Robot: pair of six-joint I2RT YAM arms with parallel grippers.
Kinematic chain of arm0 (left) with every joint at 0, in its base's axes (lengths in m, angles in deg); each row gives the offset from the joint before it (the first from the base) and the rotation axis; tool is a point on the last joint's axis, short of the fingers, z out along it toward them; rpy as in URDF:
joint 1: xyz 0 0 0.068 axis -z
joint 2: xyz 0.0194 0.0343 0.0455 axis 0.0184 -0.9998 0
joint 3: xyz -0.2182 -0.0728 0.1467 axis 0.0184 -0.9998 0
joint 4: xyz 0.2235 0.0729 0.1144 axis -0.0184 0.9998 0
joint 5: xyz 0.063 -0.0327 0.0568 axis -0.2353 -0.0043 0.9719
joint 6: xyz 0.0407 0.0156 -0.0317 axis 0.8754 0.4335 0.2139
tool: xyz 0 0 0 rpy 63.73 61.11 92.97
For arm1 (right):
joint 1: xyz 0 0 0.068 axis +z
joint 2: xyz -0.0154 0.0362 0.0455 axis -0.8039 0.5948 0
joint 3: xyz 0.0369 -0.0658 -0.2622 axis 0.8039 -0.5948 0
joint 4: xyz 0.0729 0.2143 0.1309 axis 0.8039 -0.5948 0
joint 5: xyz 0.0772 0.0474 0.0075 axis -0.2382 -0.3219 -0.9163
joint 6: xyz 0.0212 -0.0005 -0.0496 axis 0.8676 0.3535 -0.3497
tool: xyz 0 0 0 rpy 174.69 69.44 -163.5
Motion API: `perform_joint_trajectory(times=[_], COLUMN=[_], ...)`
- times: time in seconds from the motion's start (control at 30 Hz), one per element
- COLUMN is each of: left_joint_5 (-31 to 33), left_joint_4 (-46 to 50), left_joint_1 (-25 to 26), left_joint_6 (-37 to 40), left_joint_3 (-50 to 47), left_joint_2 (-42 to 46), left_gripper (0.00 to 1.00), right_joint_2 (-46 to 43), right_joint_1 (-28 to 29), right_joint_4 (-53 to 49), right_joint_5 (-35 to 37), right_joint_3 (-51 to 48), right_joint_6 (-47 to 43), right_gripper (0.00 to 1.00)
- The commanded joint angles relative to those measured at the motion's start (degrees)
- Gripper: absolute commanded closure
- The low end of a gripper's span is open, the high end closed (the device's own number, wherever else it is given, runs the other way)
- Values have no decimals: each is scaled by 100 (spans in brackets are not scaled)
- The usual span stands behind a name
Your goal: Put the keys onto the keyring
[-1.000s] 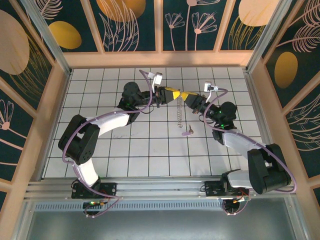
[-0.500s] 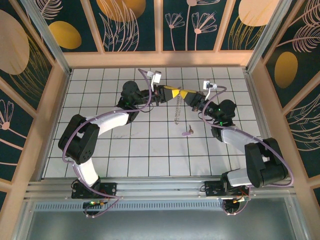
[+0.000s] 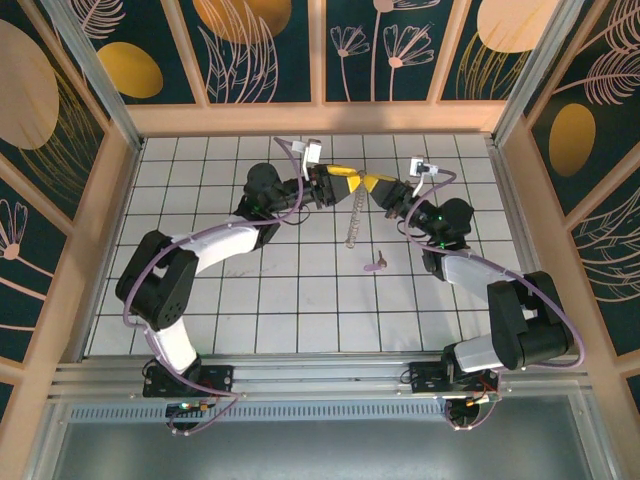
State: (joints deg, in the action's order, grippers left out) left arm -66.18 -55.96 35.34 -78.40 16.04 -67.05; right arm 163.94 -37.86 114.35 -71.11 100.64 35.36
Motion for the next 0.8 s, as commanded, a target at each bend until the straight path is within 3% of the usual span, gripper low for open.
perform_joint_trajectory(times=[0.0,0.13,0.77], left_joint_5=[1055,1411,708], left_joint_4=[-279,-363,-1322], left_joint_1=[7,8,14], left_joint_6=[-138,-297,-1121], left_joint_3=[-300,-484,-132], left_joint_2=[567,739,-188], left_gripper=[39,35,47], right_joint_2=[-2,102,638], right_joint_1=[-76,-72,225], right_joint_4=[867,1213,1754], right_joint_5=[346,492,583], right_joint_3=[-16,36,366], right_joint_6=[209,404,844], right_gripper=[100,100,100])
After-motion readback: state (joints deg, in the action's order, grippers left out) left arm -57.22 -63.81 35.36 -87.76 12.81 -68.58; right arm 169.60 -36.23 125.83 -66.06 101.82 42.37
